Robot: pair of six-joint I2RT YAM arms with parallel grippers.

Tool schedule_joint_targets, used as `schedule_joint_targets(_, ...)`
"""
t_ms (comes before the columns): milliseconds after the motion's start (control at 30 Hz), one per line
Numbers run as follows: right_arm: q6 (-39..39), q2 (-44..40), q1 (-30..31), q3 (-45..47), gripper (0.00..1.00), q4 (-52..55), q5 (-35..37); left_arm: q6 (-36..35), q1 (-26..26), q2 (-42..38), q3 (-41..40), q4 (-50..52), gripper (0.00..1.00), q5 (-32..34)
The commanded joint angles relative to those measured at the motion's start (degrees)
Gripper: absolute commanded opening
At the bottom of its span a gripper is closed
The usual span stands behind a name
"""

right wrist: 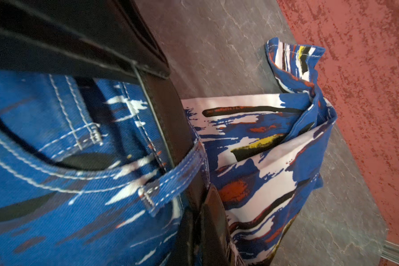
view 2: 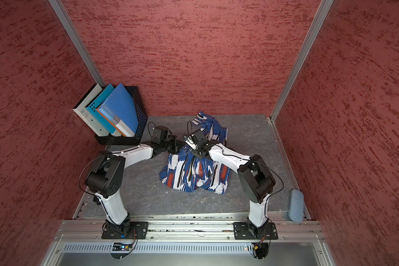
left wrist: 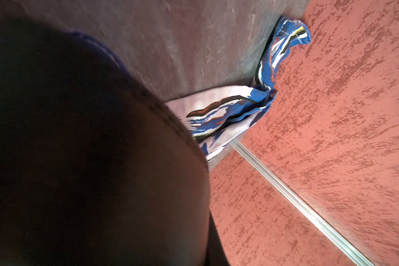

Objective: Remove the belt from the trousers

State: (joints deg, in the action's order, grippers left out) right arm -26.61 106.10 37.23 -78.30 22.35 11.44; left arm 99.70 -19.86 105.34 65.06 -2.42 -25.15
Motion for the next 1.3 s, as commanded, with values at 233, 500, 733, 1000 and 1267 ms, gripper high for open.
schedule_joint_targets(233,2.7,-1.2,-2.4,3.0,0.0,2.4,2.0,-6.8,12.8,-4.5,7.5,7.4,0.0,-10.1)
schedule_joint_targets(500,2.6,-0.5,-2.6,2.6,0.0,2.7,2.1,-8.2,18.8,-4.1,6.8,5.6,0.0,-16.3)
schedule_joint_targets(733,2.6,0.0,-2.8,2.5,0.0,3.2,2.3,-10.3,20.9,-1.1,6.7,4.6,0.0,-19.6)
schedule_joint_targets(1000,2.5,0.2,-3.2,2.4,0.0,3.2,2.8,-24.0,24.8,-4.5,15.4,22.5,0.0,-17.0)
schedule_joint_targets(1267,3.1,1.2,-3.2,1.7,0.0,3.5,2.7,-29.7,30.7,-7.7,18.2,30.2,0.0,-18.9)
